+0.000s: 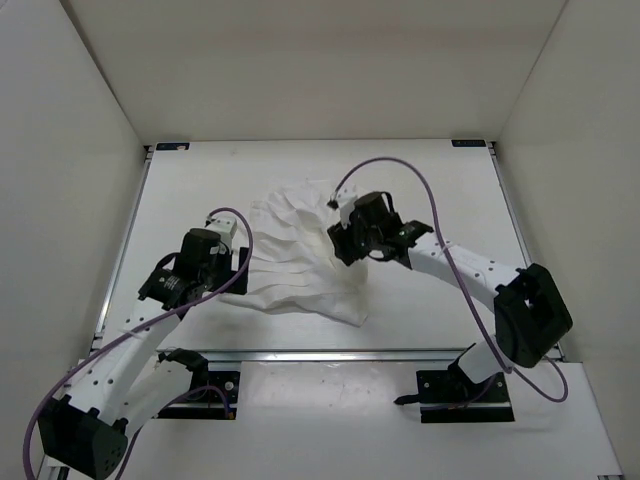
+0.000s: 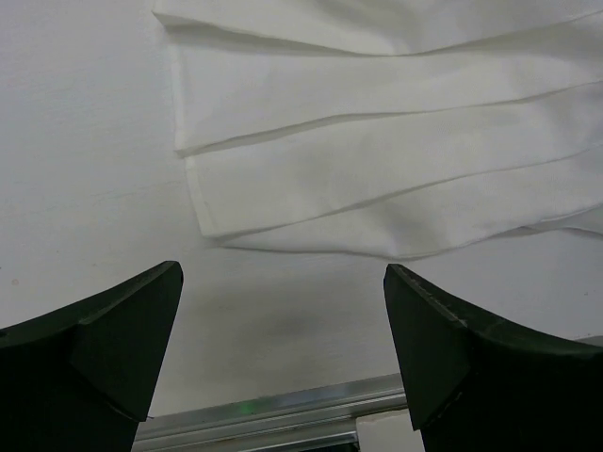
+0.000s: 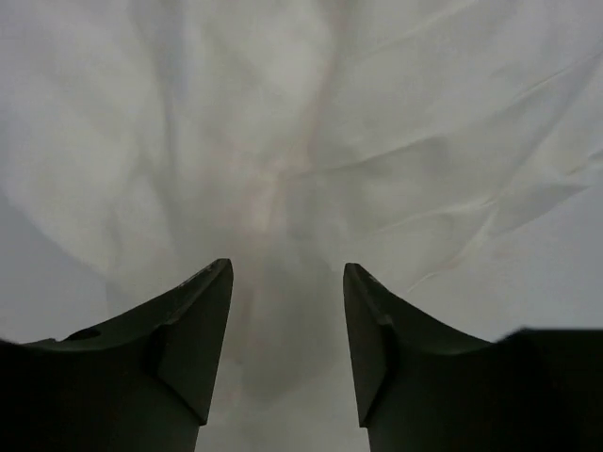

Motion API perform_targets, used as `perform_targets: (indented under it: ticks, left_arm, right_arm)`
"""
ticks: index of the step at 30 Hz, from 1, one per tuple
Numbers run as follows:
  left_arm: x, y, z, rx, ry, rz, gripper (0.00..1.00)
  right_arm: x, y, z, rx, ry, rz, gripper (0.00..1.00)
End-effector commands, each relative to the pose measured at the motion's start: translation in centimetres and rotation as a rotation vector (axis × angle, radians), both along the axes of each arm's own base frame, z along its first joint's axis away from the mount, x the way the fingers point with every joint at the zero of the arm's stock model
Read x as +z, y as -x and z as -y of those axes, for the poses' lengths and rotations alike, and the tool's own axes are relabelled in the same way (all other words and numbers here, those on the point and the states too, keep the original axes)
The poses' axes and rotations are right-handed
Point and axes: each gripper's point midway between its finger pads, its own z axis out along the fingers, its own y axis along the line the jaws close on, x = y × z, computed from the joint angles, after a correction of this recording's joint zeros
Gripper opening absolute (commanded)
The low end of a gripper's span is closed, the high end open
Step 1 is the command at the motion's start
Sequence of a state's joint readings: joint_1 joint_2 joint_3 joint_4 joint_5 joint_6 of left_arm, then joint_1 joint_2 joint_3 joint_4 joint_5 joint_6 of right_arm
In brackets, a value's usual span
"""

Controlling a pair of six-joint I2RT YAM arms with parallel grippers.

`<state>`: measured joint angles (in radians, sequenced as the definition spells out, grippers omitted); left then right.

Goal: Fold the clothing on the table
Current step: Flatten the skirt out

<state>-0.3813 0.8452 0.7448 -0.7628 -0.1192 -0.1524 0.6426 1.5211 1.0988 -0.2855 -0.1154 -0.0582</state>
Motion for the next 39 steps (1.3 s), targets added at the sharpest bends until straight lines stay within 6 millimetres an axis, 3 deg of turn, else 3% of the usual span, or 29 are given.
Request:
perform_targets:
  ticks: [1,2,4,5,8,11,16,27,32,33,34,35,37,39]
  left_arm:
    - [-0.2,-0.1,0.6,-0.034,-0.002,-0.005,0.99]
    - [0.0,0.0,0.7,-0.036,0.006,0.001,0.98]
    - [0.4,-0.2,0.0,0.000,0.010,0.021,0.98]
    - [0.5,-0.3,-0.3,0.011,0.008,0.029,0.99]
    - [0.6,-0.2,-0.6,0.021,0.005,0.041,0.98]
    - [0.6,-0.1,-0.6,0.025,0.009,0.041,0.99]
    - [0.8,-0.3,-0.4,0.022,0.012,0.044,0.99]
    - [0.6,-0.3,-0.6,0.027,0.007,0.038,0.99]
    - [0.9,-0.4,-0.7,0.037,0.008,0.048,0.99]
    - [0.8,-0.3,-0.8,0.036,0.008,0.049,0.99]
    - [0.9,-0.4,-0.7,0.038,0.009,0.048,0.99]
    - [0.7,-0.2,-0.8,0.041,0.009,0.040,0.99]
    - [0.8,-0.3,-0.8,0.039,0.008,0.045,0.99]
    - [1.0,-0.4,-0.9,0.042,0.006,0.051,0.98]
  right_arm:
    - [1.6,3.1,-1.3,0.116,-0.039,0.084,0.46]
    - [1.7,3.8,-1.3,0.140,-0.053,0.084,0.36]
    - [-1.2,6.3,-1.2,0.205,-0.004,0.052,0.20]
    - [-1.6,7.1,-0.9,0.227,0.010,0.049,0.17]
    - [-3.7,8.8,0.0,0.261,0.021,-0.003,0.37]
    - [-4.9,9.2,0.3,0.298,0.047,-0.001,0.41]
    - [-6.2,9.6,0.1,0.326,0.050,-0.021,0.39]
    - [-8.5,9.1,-0.9,0.315,0.037,-0.011,0.51]
    - [-10.2,9.0,-0.6,0.292,0.077,-0.034,0.48]
    - [-9.9,8.8,-0.8,0.288,0.073,-0.029,0.42]
    - [-9.8,8.9,-1.0,0.287,0.074,-0.034,0.28]
    - [-9.4,8.7,-1.1,0.283,0.061,-0.030,0.22]
    - [-8.3,8.6,-1.7,0.287,0.035,-0.017,0.00]
    - [-6.6,9.3,-3.2,0.324,-0.046,-0.036,0.00]
